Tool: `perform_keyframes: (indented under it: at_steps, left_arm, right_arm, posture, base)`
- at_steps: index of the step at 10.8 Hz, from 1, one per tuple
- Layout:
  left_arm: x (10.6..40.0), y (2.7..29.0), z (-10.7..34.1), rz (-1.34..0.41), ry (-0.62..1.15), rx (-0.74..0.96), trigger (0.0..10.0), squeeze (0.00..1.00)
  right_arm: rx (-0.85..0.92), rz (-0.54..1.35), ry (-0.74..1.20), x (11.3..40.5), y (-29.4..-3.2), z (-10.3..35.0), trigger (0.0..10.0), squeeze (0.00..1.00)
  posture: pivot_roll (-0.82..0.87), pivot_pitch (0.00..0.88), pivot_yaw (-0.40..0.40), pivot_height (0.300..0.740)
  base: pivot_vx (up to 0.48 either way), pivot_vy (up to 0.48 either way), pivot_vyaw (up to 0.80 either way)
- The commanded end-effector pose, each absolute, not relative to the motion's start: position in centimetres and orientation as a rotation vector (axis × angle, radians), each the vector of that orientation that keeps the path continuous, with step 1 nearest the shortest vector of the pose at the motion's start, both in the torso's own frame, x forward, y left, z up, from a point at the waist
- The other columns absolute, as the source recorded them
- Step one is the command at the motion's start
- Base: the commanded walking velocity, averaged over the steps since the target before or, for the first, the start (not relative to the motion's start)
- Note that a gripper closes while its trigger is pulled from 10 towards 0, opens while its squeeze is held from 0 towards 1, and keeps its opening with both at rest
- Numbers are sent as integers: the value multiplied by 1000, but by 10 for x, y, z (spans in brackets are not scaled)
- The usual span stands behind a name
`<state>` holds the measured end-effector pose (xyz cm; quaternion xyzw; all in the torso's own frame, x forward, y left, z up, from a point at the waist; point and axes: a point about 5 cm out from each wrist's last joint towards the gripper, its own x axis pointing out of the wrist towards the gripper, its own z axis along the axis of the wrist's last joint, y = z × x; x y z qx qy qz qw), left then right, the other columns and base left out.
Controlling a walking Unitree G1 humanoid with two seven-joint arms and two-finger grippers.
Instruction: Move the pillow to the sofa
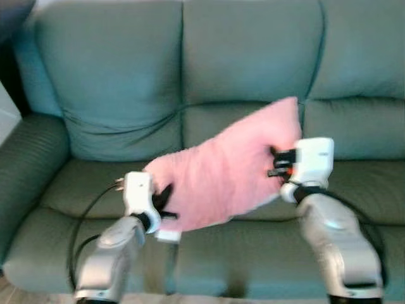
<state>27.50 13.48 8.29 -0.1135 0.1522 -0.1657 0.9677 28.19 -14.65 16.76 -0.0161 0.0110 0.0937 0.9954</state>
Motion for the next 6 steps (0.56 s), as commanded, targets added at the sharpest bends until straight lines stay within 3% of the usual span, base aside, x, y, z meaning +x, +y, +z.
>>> perform_keyframes:
  at_steps: [1, 5, 6]
  left_arm:
    - [275, 130, 86, -358, 296, -237, 10000, 0]
    - [277, 129, 85, -359, 297, -239, 10000, 0]
    - [278, 130, 86, -346, 287, -263, 10000, 0]
  right_arm:
    - [-36, 189, -18, 281, -148, 178, 10000, 0]
    - [-42, 189, -17, 282, -149, 178, 10000, 0]
    - [-43, 189, -15, 281, -149, 178, 10000, 0]
  posture:
    - [-282, 69, 33, 740]
    - [-285, 68, 30, 740]
    - [-286, 68, 31, 740]
  base:
    - [0, -398, 0]
    - [0, -362, 0]
    - [0, 0, 0]
